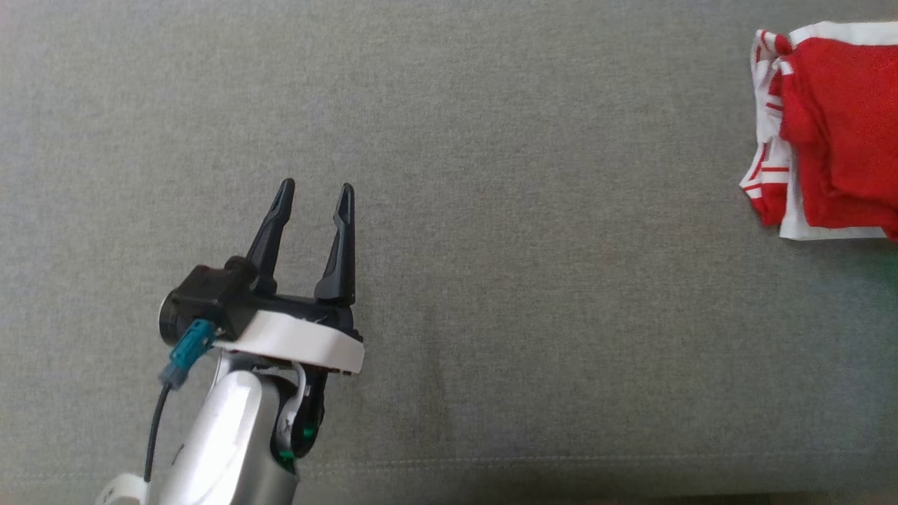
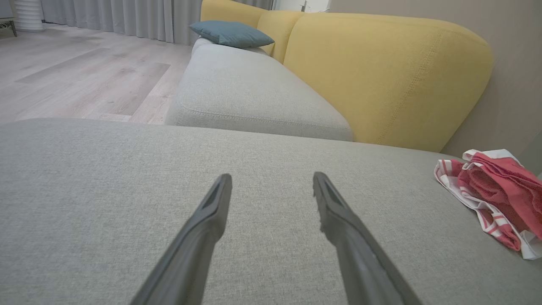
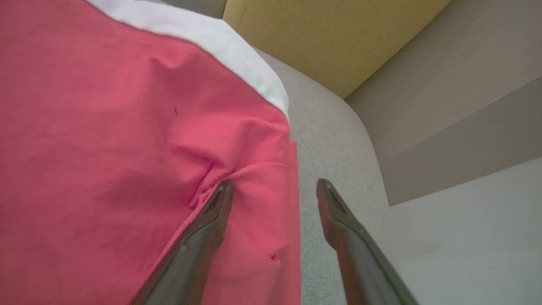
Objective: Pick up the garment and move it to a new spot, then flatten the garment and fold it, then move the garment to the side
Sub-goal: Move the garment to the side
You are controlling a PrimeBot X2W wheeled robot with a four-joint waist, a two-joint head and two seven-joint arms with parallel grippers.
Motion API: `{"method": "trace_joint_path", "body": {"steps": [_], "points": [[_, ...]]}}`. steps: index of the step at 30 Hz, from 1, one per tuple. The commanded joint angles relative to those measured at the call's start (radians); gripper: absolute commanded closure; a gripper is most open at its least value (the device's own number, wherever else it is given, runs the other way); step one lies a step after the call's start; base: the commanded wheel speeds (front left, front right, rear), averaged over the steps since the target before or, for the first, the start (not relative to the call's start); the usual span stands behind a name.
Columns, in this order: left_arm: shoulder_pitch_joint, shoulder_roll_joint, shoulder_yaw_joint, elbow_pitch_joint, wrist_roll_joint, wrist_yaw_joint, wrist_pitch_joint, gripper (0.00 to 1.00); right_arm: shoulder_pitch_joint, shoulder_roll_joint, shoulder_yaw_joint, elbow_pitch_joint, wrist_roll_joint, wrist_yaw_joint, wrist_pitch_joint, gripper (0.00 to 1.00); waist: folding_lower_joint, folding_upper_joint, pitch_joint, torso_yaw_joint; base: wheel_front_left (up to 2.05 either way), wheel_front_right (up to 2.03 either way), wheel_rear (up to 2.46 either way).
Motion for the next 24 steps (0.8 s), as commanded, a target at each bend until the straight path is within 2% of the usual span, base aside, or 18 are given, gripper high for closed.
{"method": "trace_joint_path", "body": {"steps": [1, 4, 8, 15, 24], "points": [[-0.017, 0.004, 0.040, -0.027, 0.007, -0.002, -0.012, 0.00, -0.011, -0.013, -0.015, -0.029, -0.023, 0.003, -0.019, 0.00, -0.0001, 0.0000, -0.019, -0.008, 0.00, 0.00, 0.00], [-0.013, 0.004, 0.044, -0.026, 0.008, -0.002, -0.012, 0.00, -0.022, 0.009, -0.030, -0.044, -0.037, 0.003, -0.034, 0.00, -0.0001, 0.0000, -0.037, -0.014, 0.00, 0.00, 0.00], [0.004, 0.004, 0.058, -0.029, 0.010, 0.000, -0.012, 0.00, -0.040, 0.079, -0.051, -0.094, -0.045, 0.003, -0.082, 0.00, -0.0001, 0.0000, -0.085, -0.029, 0.00, 0.00, 0.00], [0.044, 0.004, 0.097, -0.057, 0.017, 0.005, -0.012, 0.00, 0.004, 0.256, -0.042, -0.232, 0.033, 0.003, -0.182, 0.00, -0.0001, 0.0000, -0.178, -0.053, 0.00, 0.00, 0.00], [0.099, 0.004, 0.125, -0.100, 0.029, 0.006, -0.012, 0.00, 0.217, 0.482, -0.019, -0.414, 0.108, 0.003, -0.270, 0.00, -0.0001, 0.0000, -0.261, -0.063, 0.00, 0.00, 0.00]]}}
